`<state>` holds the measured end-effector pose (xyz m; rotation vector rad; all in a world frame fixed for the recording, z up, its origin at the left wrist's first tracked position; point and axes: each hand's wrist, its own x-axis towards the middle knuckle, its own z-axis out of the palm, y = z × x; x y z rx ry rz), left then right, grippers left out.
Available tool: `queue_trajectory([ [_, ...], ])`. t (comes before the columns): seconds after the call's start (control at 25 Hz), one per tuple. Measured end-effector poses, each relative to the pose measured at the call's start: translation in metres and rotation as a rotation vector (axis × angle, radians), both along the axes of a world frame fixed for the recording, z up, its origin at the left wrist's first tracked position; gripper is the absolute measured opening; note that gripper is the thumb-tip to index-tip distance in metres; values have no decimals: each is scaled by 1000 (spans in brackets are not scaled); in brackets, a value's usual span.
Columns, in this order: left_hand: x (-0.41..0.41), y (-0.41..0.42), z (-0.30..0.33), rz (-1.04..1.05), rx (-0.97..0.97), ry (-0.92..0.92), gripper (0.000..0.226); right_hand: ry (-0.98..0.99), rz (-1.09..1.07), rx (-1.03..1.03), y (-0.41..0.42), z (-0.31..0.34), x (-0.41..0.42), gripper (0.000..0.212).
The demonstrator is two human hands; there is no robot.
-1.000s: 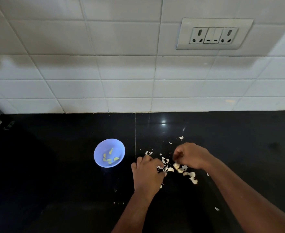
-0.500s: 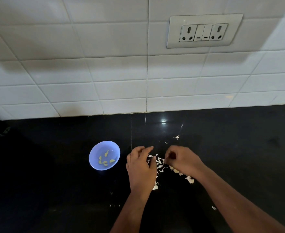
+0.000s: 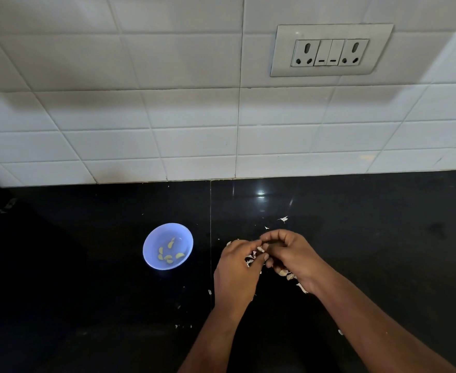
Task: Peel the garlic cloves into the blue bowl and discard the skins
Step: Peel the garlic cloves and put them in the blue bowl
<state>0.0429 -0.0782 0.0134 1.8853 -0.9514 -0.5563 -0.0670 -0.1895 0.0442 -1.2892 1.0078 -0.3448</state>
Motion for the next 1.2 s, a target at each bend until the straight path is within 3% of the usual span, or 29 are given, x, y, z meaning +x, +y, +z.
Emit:
queue_trajectory([
  [0.16,-4,0,-1,89,-73,117,18,9,-13,-64,2,0,8,16],
  [0.28,-4,-1,2,235,-153,446,12,24,81,-244,4,1,9,25],
  [0.44,1,0,10,279,-147,880,18,5,137,-367,10,2,14,19],
  [0.56,5,1,13,315,-194,1031,15,25,73,-414,11,-1,19,15],
  [0.76,13,-5,8,404,-233,961,9,56,95,-506,6,-3,25,5],
  [1.0,24,-12,-4,488,-183,840,7,433,226,-798,-28,-3,41,4],
  [1.2,26,-12,-7,474,-183,760,9,522,290,-1028,-44,11,61,10],
])
